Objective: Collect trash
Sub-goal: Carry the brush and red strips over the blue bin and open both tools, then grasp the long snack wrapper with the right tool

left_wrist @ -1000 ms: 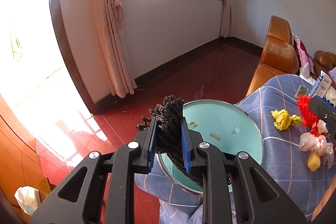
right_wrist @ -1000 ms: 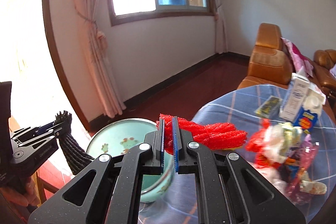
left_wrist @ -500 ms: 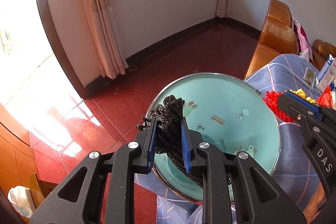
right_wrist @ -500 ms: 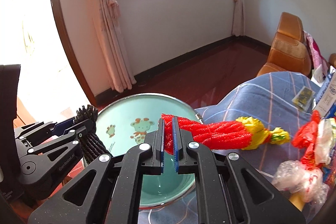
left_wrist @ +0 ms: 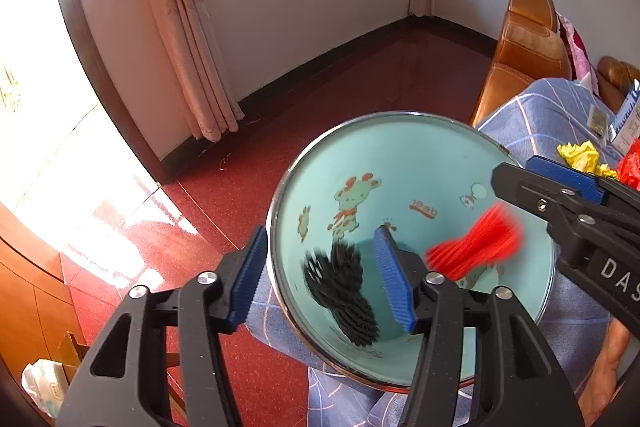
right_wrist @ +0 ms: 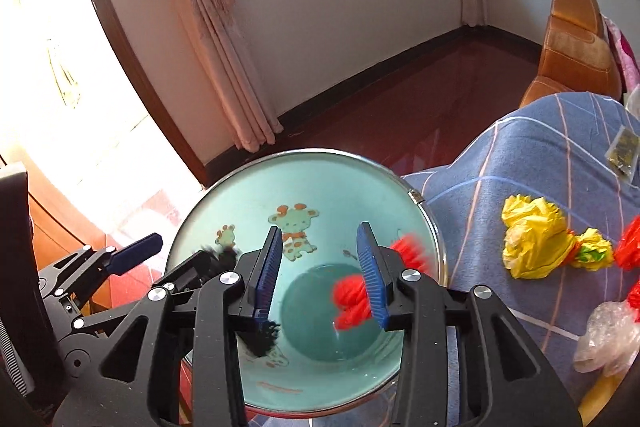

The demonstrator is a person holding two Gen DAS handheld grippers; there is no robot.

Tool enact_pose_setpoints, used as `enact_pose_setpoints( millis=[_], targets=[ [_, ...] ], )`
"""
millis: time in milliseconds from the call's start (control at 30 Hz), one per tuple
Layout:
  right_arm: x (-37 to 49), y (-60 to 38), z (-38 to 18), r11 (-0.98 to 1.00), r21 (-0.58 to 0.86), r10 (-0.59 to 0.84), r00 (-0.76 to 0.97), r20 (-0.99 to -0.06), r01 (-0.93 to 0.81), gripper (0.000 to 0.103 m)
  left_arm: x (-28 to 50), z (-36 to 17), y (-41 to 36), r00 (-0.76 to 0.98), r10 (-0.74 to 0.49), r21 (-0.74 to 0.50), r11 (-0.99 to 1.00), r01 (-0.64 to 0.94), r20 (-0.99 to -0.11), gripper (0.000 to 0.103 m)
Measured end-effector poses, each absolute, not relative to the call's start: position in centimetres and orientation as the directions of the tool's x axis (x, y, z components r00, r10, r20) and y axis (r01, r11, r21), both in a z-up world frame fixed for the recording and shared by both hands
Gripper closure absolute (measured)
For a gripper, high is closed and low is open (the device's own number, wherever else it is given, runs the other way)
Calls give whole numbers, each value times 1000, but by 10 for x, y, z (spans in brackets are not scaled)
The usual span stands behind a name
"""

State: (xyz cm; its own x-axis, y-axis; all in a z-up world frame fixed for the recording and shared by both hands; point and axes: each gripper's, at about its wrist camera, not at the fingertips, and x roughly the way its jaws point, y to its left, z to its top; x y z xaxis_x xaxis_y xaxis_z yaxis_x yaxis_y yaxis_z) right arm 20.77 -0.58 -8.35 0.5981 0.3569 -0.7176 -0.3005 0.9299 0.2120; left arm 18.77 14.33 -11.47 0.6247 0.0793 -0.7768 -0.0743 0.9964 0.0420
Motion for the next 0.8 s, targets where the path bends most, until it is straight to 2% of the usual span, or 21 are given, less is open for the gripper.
enact_pose_setpoints(
  millis=[100,200,267,333,400,533,633,800],
  targets=[
    [201,-13,-74,932,212,353,617,-703,-293,55,183,-105,147,639,90,34,995,-99,-764,34],
    [192,-23,-63,940,207,337,654,-678,-270,36,175,-95,148,658,110,44,992,-116,-745,27],
    [181,-36,-52,952,193,304,704,-642,-236,29,169,-89,147,667,130,56,990,-132,-734,22],
    [168,-50,-41,967,162,256,755,-603,-199,18,162,-82,147,678,149,69,987,-144,-720,16],
    [148,-69,-29,980,131,197,809,-554,-149,12,155,-77,144,685,170,83,984,-159,-709,9],
    [117,-101,-18,992,108,106,858,-503,-60,6,141,-72,136,686,179,86,982,-168,-705,6],
    [89,-124,-16,997,52,-24,870,-492,57,5,130,-69,124,683,185,106,982,-156,-706,6],
    [63,-160,-34,992,61,-56,838,-542,106,5,112,-72,89,681,99,73,995,-67,-725,6]
  ],
)
